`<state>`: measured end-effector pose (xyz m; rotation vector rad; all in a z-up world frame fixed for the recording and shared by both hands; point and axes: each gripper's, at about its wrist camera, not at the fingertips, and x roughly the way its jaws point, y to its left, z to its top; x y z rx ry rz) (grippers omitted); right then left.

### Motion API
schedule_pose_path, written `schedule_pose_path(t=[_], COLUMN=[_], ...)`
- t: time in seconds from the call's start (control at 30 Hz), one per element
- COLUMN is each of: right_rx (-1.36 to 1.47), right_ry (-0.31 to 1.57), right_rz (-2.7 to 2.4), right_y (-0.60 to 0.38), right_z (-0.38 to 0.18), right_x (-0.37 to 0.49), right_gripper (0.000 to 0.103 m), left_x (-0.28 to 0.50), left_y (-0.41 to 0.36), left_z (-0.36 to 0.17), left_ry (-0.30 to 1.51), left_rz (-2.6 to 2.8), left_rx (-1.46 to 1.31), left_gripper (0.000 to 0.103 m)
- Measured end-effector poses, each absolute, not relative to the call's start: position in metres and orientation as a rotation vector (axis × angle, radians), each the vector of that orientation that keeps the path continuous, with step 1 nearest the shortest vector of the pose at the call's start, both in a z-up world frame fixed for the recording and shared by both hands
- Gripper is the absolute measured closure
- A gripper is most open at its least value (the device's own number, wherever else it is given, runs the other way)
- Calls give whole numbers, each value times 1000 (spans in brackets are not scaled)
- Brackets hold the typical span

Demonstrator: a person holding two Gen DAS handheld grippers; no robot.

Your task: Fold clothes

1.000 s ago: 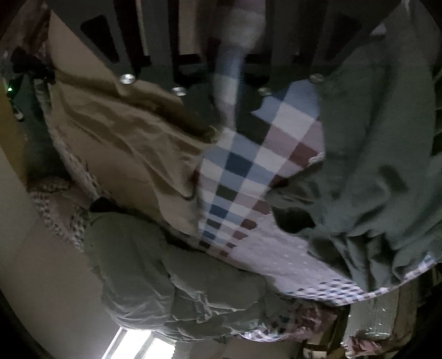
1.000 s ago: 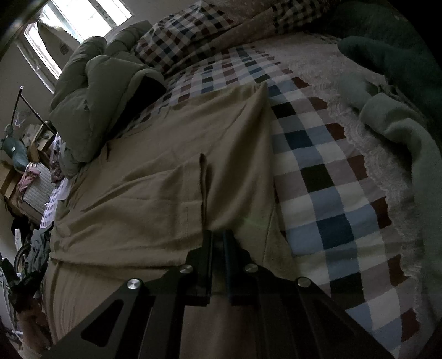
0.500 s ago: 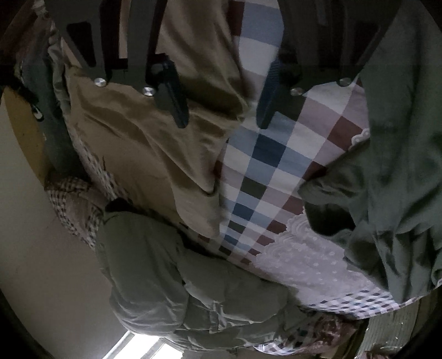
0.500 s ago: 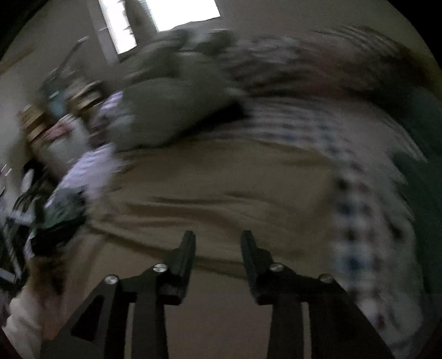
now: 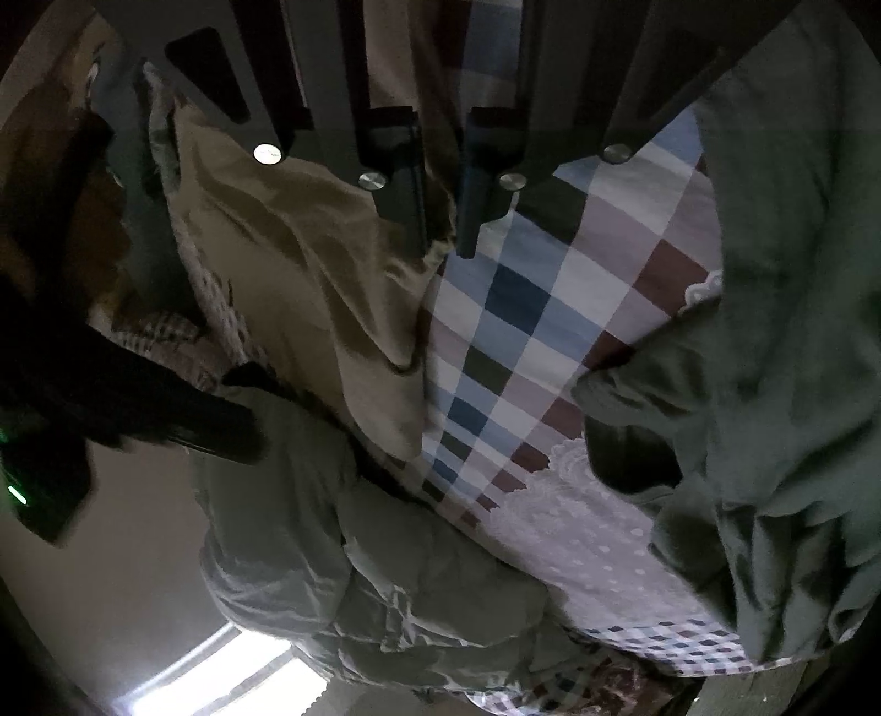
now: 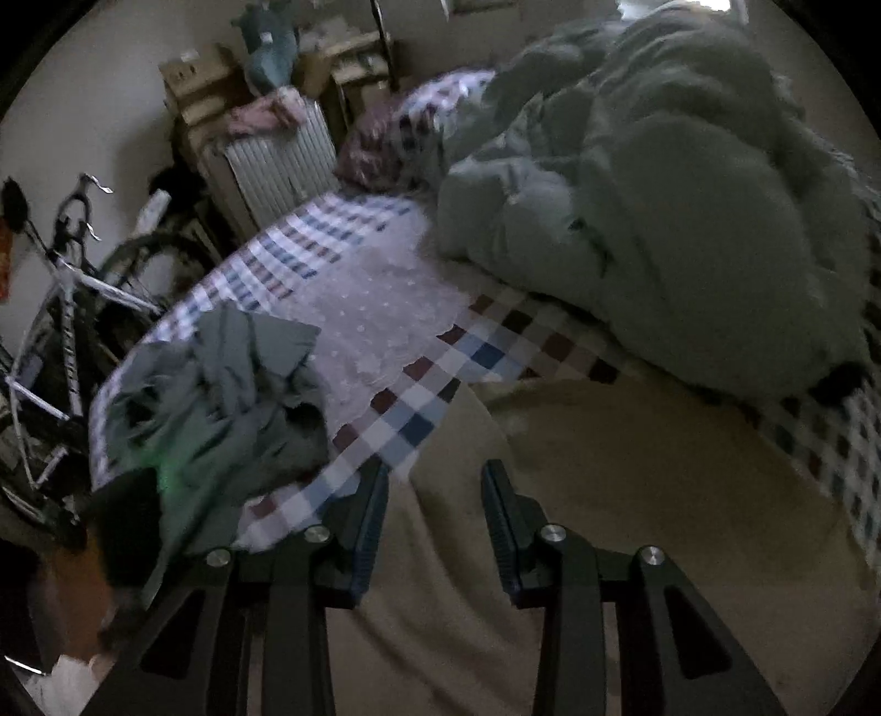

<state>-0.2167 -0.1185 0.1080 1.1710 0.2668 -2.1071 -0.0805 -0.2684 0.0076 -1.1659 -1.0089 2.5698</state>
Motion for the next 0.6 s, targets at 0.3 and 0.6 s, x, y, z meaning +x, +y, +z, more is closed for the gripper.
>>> schedule_pose_path(t=[0.3,0.6], right_rx=[1262,1391], right_ry=[534,747], right_rz=[-2113,-2095], right_y=[-192,-222], right_z=[65,25], right_x=[-273,-294], right_gripper=[65,72], left_x=[-78,-79], left_y=[-276,-277], left_z=[8,7], left_ry=[-1093,-1112], left_rz=[2535,2529], left_rx=[-1139,-1135], left_gripper=[95,95])
